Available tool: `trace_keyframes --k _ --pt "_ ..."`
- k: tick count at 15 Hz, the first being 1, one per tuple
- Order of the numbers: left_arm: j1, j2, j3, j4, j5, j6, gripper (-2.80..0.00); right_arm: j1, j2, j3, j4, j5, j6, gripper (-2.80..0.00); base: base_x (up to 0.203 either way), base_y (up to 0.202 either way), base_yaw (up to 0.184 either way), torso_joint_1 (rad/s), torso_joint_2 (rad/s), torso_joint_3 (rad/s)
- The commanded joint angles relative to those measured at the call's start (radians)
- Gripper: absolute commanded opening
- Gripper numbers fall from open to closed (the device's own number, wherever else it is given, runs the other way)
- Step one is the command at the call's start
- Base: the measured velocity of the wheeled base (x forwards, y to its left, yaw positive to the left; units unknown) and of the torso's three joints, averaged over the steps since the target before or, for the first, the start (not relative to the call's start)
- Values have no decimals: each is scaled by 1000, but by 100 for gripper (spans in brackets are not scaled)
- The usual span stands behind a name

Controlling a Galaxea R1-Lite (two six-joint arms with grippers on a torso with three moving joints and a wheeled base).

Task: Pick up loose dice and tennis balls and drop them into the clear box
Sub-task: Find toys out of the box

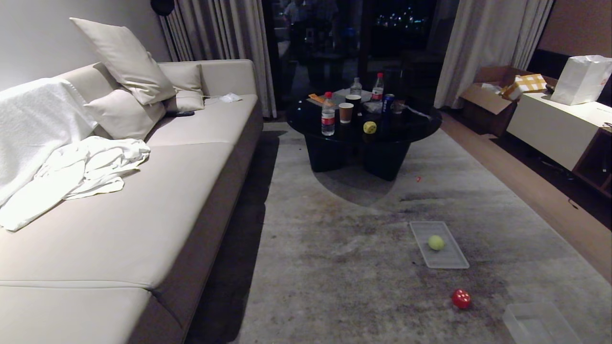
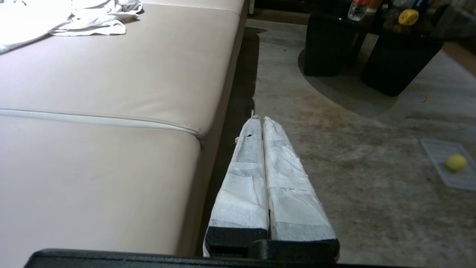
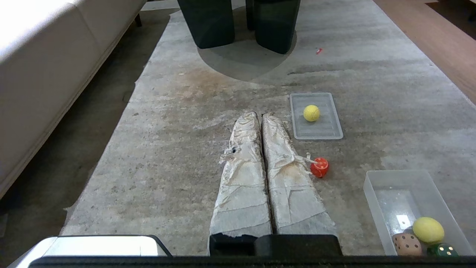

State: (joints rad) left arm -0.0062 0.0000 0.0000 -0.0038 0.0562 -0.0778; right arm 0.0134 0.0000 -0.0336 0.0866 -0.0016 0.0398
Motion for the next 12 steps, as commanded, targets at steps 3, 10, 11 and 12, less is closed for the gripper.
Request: trace_keyframes --k 3,10,11,12 --pt "0 2 2 -4 5 -27 -280 0 2 0 1 0 -1 -280 41 0 -1 0 0 2" --pt "0 2 2 -2 5 -34 -280 0 2 0 1 0 0 -280 186 0 -1 3 4 1" --pt "0 2 2 -2 5 -34 -280 0 2 0 1 0 0 -280 185 0 3 2 2 4" --pt "0 2 2 -2 7 -36 -280 0 2 0 -1 0 0 -280 189 0 -3 2 2 2"
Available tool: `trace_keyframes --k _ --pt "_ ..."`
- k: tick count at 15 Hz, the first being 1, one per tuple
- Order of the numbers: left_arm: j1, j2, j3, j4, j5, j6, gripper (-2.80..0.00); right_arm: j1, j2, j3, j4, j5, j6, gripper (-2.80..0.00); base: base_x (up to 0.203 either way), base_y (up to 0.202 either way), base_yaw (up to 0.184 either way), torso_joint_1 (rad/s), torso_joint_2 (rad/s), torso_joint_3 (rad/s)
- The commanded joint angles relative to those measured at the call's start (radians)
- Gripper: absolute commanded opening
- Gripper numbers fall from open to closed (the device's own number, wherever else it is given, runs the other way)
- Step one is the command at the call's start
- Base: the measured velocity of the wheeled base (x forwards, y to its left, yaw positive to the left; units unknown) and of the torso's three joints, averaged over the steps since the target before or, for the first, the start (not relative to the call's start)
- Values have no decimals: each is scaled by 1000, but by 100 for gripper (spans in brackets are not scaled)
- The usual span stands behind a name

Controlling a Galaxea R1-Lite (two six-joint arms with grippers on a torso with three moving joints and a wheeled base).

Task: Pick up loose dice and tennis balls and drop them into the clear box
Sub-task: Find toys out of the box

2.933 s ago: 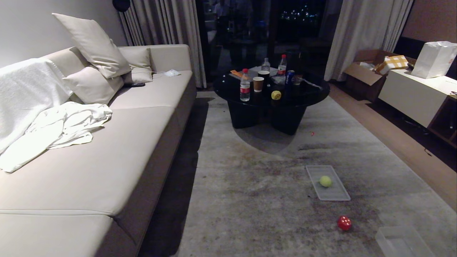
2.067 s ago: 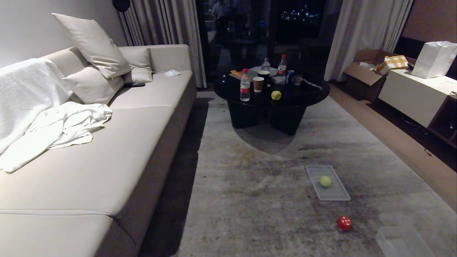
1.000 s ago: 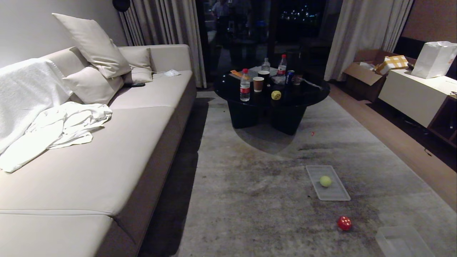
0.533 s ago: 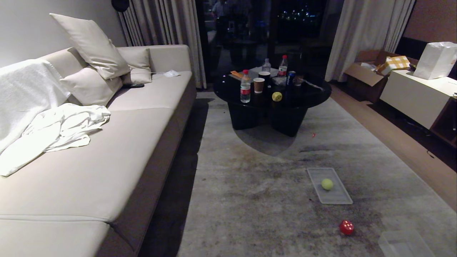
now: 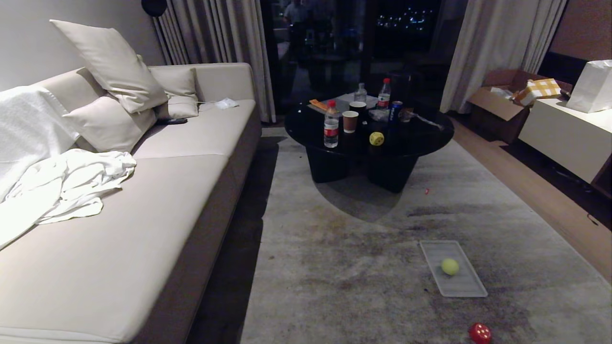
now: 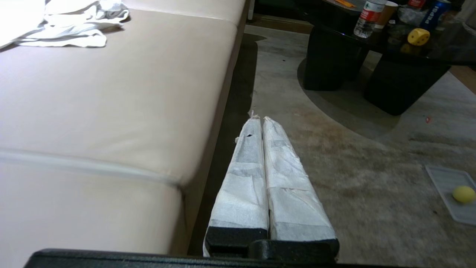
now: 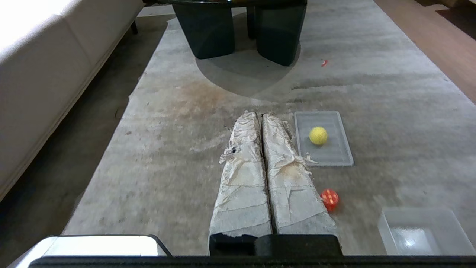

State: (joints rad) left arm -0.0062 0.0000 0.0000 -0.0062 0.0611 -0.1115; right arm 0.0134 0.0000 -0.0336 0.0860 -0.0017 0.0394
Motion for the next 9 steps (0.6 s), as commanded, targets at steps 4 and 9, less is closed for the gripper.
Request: trace_keyframes --k 4,9 --pt "0 2 2 2 3 5 -280 0 2 0 1 0 1 -280 185 0 -1 2 3 2" --pt "0 2 2 3 -4 23 -280 0 2 0 1 0 -3 -280 43 0 2 2 1 0"
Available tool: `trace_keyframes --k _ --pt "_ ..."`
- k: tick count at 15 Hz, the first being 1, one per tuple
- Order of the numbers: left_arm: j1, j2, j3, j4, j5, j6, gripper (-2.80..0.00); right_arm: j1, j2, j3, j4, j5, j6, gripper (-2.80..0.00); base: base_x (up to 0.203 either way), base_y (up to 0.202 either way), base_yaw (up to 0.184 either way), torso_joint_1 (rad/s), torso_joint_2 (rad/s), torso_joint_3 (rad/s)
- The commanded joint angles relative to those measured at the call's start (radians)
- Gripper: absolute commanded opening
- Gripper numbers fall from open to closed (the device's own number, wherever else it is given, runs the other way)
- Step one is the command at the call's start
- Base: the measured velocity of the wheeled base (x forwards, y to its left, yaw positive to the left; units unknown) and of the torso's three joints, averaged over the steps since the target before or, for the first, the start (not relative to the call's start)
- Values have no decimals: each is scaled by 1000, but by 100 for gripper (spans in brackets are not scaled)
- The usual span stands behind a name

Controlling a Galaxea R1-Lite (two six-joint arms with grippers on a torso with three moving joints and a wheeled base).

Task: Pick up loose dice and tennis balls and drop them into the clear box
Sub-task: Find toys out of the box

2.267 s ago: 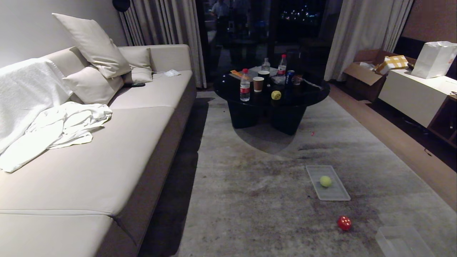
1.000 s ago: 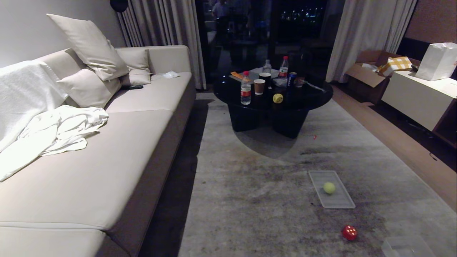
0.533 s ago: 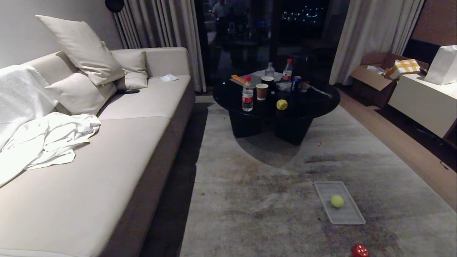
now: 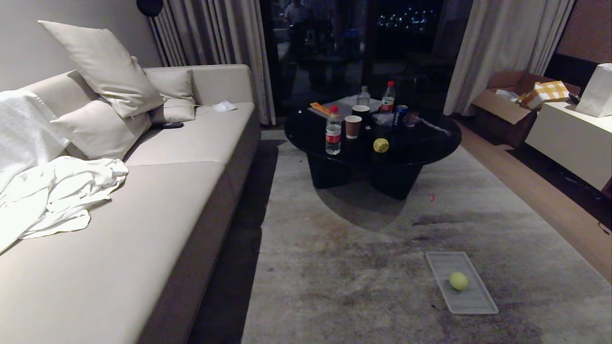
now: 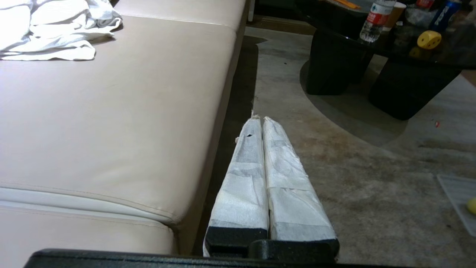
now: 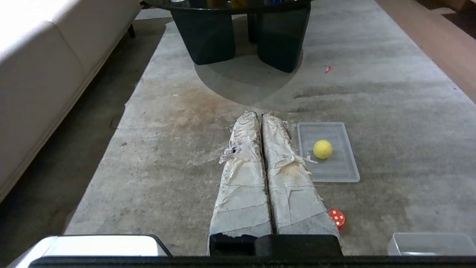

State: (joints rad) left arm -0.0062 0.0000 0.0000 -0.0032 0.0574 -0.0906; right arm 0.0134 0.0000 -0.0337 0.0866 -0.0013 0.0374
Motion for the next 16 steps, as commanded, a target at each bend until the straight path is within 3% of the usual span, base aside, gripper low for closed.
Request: trace_keyframes --k 1,6,16 --pt "0 2 2 0 -1 3 -280 0 2 0 1 0 -1 -280 0 0 0 0 0 0" --pt "0 2 2 0 -1 2 -280 0 2 0 1 0 -1 -280 -1 0 -23 1 0 0" --pt "0 2 2 0 -2 19 -280 0 2 -2 1 0 1 -280 0 11 -164 2 1 3"
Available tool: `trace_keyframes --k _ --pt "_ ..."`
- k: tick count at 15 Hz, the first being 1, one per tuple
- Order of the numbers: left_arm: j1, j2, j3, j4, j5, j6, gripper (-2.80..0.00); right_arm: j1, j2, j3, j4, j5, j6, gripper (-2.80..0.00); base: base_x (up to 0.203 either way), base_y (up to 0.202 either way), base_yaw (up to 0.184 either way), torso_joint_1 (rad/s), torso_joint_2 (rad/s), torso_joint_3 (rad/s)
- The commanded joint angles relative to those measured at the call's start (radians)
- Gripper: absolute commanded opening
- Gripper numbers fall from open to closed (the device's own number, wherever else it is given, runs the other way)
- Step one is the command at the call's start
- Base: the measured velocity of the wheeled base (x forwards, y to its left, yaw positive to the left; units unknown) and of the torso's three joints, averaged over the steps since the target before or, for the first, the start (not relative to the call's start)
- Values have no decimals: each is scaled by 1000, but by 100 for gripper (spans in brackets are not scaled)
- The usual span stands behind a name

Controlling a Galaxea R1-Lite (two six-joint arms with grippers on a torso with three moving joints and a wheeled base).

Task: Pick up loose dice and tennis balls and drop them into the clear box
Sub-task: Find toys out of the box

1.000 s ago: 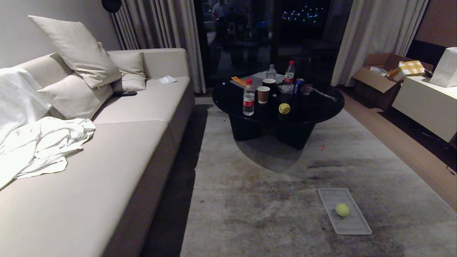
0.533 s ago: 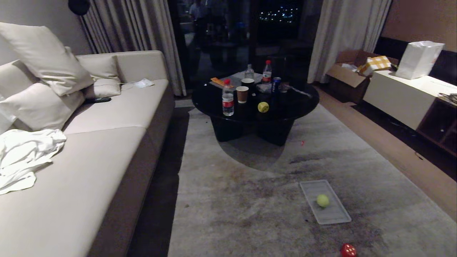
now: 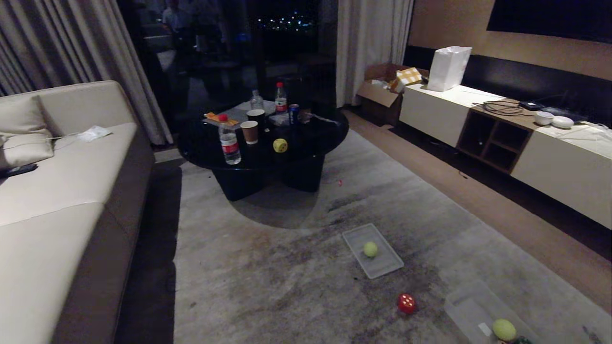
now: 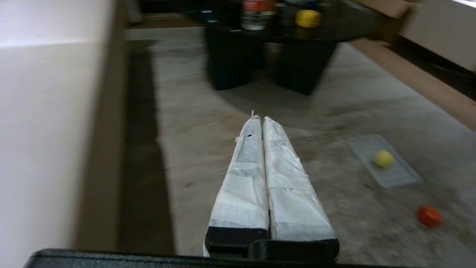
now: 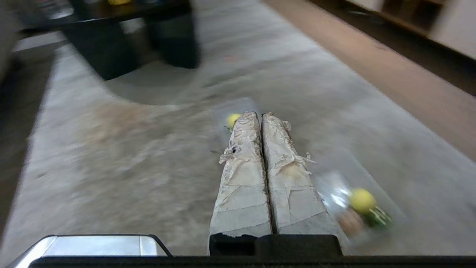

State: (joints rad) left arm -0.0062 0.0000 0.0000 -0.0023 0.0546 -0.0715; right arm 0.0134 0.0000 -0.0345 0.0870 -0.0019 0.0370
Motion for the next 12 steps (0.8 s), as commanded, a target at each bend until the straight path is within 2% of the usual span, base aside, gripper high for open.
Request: trace_keyframes --k 1,4,8,12 --pt "0 2 2 -1 1 3 -280 0 2 0 0 0 0 -280 1 13 -162 5 3 2" --pt "0 2 2 -1 1 3 -280 0 2 0 0 0 0 -280 0 7 -119 1 3 4" --pt "0 2 2 1 1 10 -280 0 2 1 0 0 0 -280 0 0 0 2 1 -62" --pt "0 2 2 1 1 14 -280 0 2 1 0 0 3 -280 0 0 0 3 -1 -197"
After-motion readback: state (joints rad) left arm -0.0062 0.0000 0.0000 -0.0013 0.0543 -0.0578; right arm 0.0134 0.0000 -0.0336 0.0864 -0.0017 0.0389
